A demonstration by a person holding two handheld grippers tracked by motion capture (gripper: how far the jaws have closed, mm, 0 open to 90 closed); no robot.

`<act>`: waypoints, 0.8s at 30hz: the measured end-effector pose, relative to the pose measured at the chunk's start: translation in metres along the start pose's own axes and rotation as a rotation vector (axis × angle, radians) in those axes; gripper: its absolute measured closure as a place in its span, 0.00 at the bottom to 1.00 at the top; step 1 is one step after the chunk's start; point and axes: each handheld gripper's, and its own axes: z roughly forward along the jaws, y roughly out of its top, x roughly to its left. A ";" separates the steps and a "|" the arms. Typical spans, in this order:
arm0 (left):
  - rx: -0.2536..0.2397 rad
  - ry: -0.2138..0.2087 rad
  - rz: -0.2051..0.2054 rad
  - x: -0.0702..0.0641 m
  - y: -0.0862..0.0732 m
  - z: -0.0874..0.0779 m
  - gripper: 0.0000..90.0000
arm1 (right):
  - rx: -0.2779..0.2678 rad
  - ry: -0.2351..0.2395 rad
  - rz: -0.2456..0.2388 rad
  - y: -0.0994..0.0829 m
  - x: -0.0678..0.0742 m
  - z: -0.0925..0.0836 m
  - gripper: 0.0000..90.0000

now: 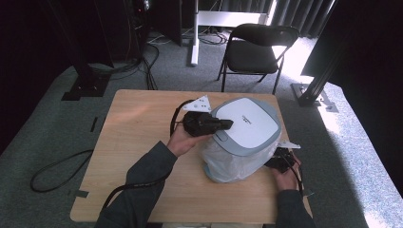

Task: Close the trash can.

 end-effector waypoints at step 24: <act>-0.138 0.242 -0.110 0.040 -0.026 -0.102 0.92 | 0.000 0.002 -0.001 0.000 0.000 0.000 0.18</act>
